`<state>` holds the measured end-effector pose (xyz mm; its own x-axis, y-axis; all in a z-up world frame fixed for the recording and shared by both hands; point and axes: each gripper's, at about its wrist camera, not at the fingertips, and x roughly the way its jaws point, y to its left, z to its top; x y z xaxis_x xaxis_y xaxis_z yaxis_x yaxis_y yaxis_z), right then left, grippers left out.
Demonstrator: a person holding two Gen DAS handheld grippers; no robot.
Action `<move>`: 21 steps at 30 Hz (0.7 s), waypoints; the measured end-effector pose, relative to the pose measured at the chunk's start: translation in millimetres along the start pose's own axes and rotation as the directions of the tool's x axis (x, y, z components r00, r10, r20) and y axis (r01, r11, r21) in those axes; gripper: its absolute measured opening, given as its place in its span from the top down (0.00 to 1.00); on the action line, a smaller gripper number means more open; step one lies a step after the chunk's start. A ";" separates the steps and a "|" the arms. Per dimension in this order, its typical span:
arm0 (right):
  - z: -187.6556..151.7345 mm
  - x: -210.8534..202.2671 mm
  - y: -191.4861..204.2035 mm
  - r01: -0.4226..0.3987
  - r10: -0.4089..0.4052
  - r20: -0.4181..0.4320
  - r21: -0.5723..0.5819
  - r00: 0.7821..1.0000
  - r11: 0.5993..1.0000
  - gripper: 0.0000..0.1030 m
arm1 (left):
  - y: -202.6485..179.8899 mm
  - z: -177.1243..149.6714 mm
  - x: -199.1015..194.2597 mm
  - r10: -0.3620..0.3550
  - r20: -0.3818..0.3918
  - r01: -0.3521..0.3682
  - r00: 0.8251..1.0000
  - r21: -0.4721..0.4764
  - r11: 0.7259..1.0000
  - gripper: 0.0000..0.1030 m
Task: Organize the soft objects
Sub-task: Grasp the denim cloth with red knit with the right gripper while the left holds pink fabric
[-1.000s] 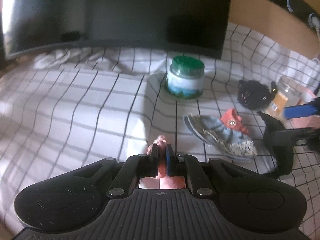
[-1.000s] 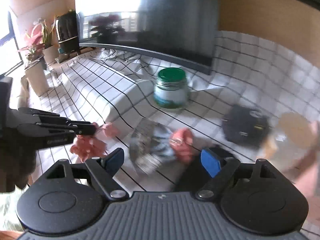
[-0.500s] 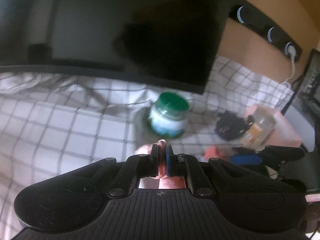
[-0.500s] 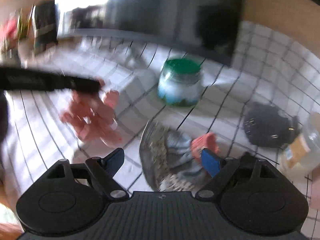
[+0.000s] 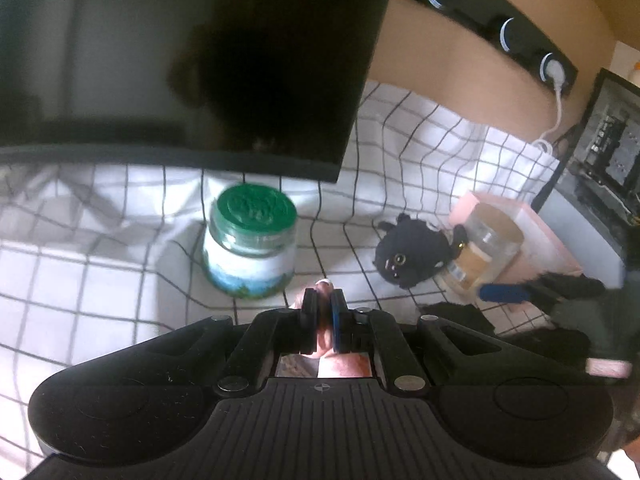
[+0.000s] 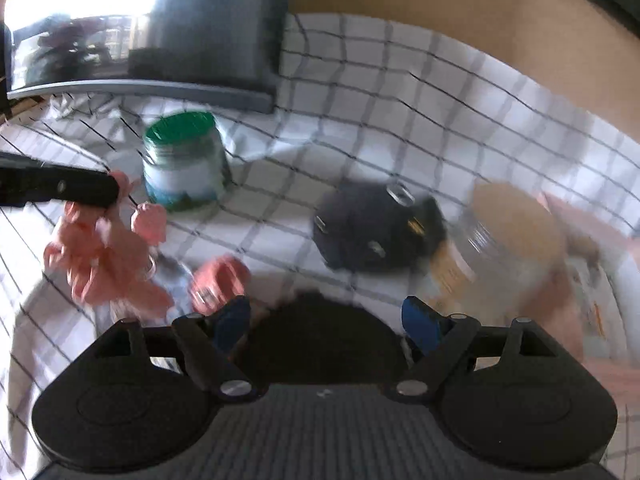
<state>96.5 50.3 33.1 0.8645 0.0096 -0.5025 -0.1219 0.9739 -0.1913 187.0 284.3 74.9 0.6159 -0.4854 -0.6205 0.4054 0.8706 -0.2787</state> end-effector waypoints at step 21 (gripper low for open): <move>-30.9 -73.4 3.0 -0.049 0.036 0.069 0.197 0.997 0.979 0.18 | 11.2 -36.9 12.0 -0.140 -0.090 0.137 0.986 -0.034 0.990 0.91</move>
<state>17.6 45.5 43.4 0.8910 0.0602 -0.4500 -0.0657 0.9978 0.0035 174.1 291.1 37.3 0.4900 -0.5933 -0.6387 0.4632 0.7978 -0.3859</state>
